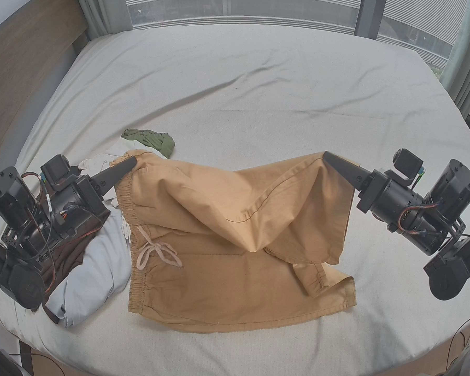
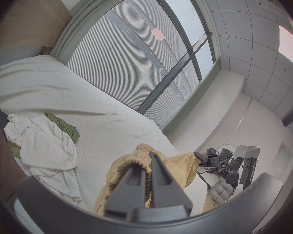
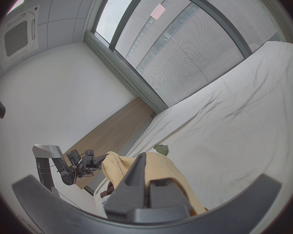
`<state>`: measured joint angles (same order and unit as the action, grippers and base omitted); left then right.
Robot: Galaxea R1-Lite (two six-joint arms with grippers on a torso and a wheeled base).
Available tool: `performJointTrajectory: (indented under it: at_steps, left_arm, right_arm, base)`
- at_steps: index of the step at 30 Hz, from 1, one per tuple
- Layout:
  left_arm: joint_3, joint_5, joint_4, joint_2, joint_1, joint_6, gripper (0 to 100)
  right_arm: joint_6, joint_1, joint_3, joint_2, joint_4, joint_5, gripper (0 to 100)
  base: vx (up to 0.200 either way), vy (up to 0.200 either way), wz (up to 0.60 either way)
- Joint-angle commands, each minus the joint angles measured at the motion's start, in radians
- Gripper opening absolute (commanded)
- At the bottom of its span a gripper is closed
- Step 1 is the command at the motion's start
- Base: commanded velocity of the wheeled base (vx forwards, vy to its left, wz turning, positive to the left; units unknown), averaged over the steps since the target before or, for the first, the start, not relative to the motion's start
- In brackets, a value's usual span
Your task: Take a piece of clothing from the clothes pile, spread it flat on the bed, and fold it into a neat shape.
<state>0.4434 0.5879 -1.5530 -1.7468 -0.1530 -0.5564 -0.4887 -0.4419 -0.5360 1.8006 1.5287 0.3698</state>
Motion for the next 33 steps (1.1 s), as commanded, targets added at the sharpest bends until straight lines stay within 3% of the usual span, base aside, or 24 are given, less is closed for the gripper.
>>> performJointTrajectory:
  at_steps: [1,20,23,33]
  left_arm:
    - [0.000,0.000,-0.001,0.004,0.000,0.000,0]
    - [0.005,0.001,-0.002,-0.007,0.012,0.003,0]
    - [0.003,0.003,-0.002,-0.007,0.015,0.004,0]
    - [-0.008,0.006,-0.002,-0.007,0.013,0.009,0]
  right_arm:
    - [-0.011,0.025,-0.010,-0.012,0.001,0.001,0]
    - [-0.059,0.111,-0.047,-0.053,-0.019,0.026,0]
    - [-0.077,0.137,-0.048,-0.076,-0.042,0.060,0]
    - [-0.100,0.190,-0.056,-0.081,-0.042,0.083,0]
  base:
    - [0.000,0.000,0.00]
    - [0.000,0.000,0.00]
    - [0.000,0.000,0.00]
    - [0.000,0.000,0.00]
